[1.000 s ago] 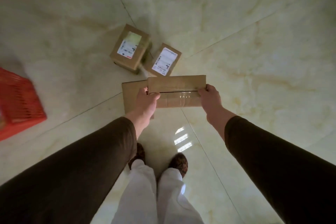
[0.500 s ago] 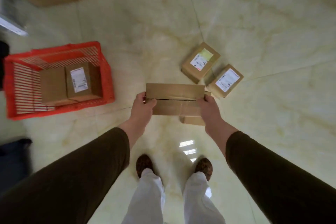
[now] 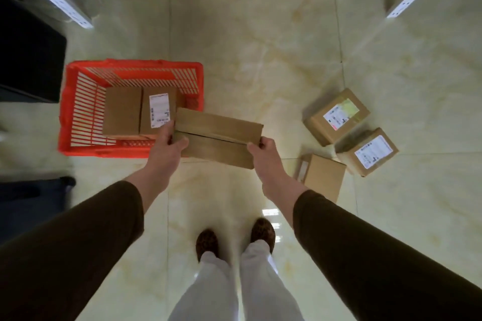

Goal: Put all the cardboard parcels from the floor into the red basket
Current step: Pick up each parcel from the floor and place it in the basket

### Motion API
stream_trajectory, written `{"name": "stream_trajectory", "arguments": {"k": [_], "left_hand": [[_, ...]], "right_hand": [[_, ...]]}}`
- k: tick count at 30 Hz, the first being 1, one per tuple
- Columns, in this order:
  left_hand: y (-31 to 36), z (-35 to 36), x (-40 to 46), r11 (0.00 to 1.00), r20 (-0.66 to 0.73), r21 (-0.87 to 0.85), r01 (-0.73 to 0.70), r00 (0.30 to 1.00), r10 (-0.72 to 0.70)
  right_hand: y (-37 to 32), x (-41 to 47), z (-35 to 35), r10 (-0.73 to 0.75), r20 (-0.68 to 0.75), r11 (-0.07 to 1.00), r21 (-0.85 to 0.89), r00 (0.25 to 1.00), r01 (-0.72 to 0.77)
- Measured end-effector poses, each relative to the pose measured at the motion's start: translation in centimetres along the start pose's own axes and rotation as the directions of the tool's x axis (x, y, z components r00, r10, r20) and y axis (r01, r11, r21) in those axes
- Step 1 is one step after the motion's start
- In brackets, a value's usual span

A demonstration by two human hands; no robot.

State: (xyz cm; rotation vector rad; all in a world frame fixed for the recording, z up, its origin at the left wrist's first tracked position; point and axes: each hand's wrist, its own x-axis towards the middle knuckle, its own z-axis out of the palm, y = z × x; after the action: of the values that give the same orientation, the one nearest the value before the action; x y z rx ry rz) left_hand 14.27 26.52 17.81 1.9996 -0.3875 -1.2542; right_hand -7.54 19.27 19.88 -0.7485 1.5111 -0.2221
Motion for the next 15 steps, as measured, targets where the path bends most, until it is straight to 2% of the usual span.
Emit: {"name": "stream_trajectory", "arguments": {"k": [5,8,15], "left_hand": [[0.8,-5.7,3.7,1.000,-0.060,-0.017,0.012,0.998,-0.013],[1.7,-9.3,6.6,0.998,-0.082,0.049,-0.026,0.996,0.030],[4.4,-16.0,11.6,0.986,-0.002,0.146,-0.075,0.997,0.076]], "right_hand": [[-1.5,0.5,7.0,0.013,0.032,1.000,-0.007,0.999,-0.012],[-1.8,1.0,11.6,0.065,0.030,0.997,0.028,0.997,-0.065],[-2.2,0.6,20.8,0.261,0.067,0.937,0.224,0.963,-0.270]]}}
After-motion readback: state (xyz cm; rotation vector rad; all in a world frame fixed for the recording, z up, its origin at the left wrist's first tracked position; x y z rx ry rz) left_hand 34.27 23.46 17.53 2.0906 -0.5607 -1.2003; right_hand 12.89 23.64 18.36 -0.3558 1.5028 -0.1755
